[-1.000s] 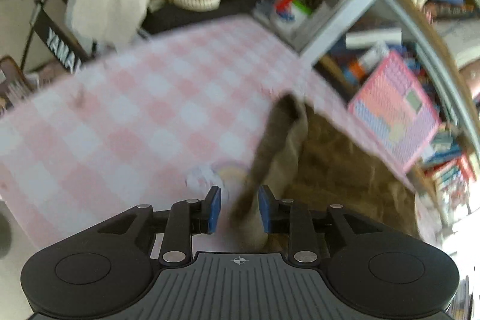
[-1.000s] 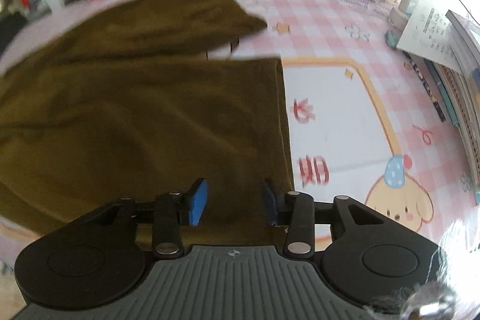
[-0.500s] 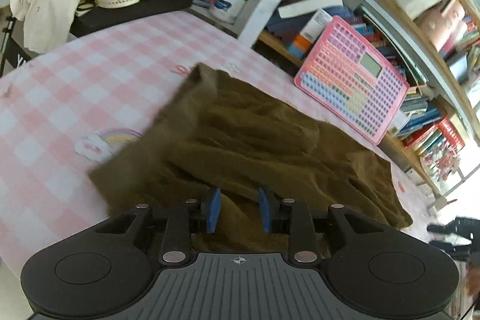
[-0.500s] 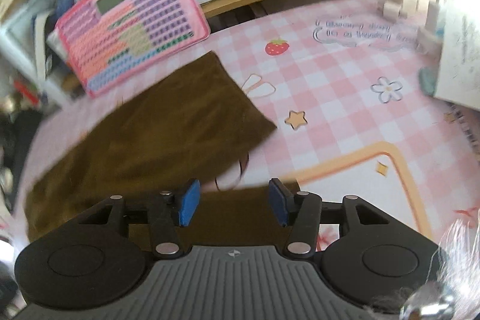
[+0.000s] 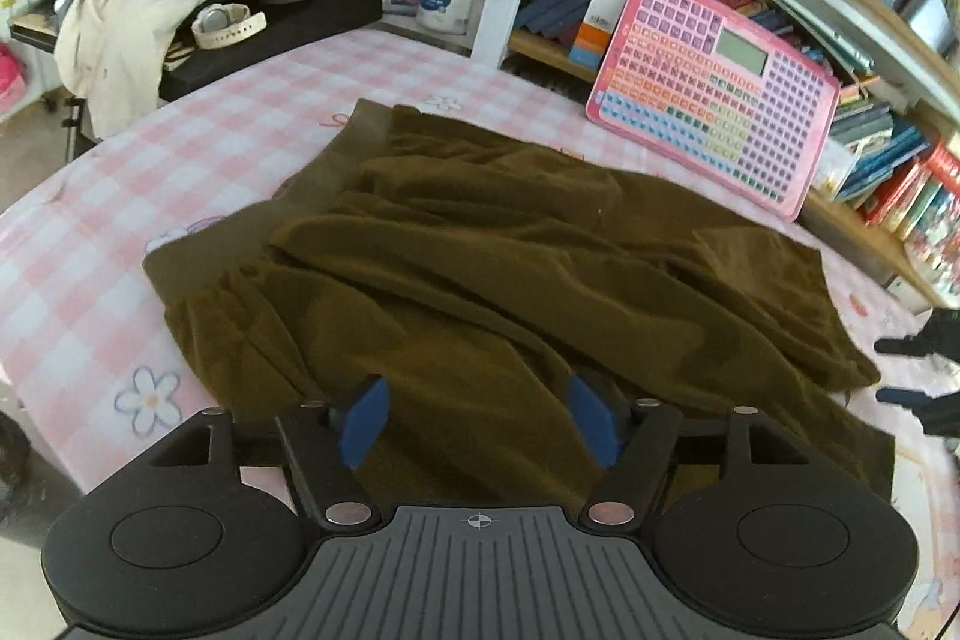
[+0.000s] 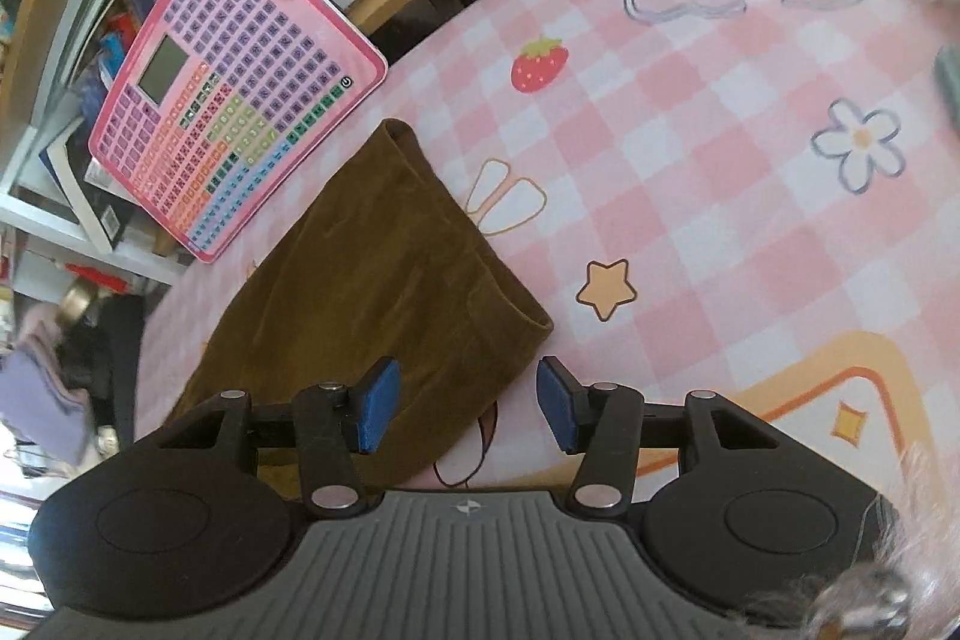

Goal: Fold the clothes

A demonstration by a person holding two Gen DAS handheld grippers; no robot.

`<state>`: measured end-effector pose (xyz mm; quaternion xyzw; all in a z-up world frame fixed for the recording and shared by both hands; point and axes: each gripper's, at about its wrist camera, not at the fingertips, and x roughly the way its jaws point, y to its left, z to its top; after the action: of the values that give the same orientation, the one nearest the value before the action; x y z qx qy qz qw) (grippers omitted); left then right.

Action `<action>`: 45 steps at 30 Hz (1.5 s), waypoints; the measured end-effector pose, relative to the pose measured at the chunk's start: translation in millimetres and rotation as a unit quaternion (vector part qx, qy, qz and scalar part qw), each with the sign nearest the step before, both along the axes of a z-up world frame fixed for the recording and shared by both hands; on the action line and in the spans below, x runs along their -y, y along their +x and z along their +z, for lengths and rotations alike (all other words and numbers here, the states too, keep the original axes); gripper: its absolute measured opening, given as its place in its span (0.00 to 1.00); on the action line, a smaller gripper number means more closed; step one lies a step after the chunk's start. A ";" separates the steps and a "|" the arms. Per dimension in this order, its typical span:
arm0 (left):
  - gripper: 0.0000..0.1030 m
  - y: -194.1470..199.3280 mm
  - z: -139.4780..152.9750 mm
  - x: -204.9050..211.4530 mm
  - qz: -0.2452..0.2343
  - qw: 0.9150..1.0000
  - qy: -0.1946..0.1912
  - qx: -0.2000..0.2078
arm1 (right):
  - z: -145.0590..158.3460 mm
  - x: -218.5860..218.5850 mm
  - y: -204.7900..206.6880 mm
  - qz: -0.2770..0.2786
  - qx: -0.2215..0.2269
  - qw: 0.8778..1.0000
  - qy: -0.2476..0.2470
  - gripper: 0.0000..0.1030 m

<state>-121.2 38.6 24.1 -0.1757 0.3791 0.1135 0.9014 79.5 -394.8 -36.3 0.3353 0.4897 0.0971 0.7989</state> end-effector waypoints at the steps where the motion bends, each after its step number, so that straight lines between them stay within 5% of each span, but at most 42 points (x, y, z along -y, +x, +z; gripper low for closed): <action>1: 0.67 -0.4 0.9 4.2 0.001 1.000 0.004 -0.003 | -3.1 1.9 2.8 0.001 -0.003 1.000 0.009 0.47; 8: 0.67 -2.5 10.2 16.6 0.017 1.000 0.022 -0.007 | -13.4 4.1 17.2 -0.016 -0.027 0.999 0.037 0.44; 12: 0.67 -0.8 11.3 19.8 0.024 0.999 0.024 -0.011 | -11.5 1.6 19.8 -0.023 -0.045 0.999 0.016 0.32; 14: 0.67 1.6 10.8 22.3 0.022 0.999 0.024 -0.013 | -13.3 -0.1 22.9 -0.028 -0.052 0.998 0.005 0.13; 19: 0.67 8.3 11.5 30.7 0.007 1.000 0.027 -0.014 | -10.8 -10.3 35.4 -0.008 -0.033 0.999 -0.004 0.04; 25: 0.67 10.2 16.2 34.4 0.005 0.999 0.036 -0.009 | 66.0 -22.0 19.7 0.031 0.176 0.984 -0.006 0.04; 31: 0.67 5.3 17.3 30.8 0.011 0.999 0.039 -0.007 | 4.9 -22.3 53.0 0.000 0.041 0.994 -0.097 0.04; 36: 0.67 4.5 17.0 21.4 0.013 0.999 0.036 -0.003 | 1.1 -26.0 54.1 0.013 0.046 0.990 -0.131 0.07; 40: 0.67 10.6 17.7 12.2 0.005 0.999 0.034 0.006 | 12.2 -22.5 37.2 0.008 0.062 0.986 -0.153 0.32; 45: 0.67 18.2 18.6 0.7 -0.005 0.999 0.032 0.018 | 22.4 -27.1 -18.8 0.022 0.086 0.979 -0.184 0.32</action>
<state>-103.0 37.9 42.7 -0.1472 0.3594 0.1183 0.9139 60.7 -367.7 -13.8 0.1618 0.4357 0.0509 0.8840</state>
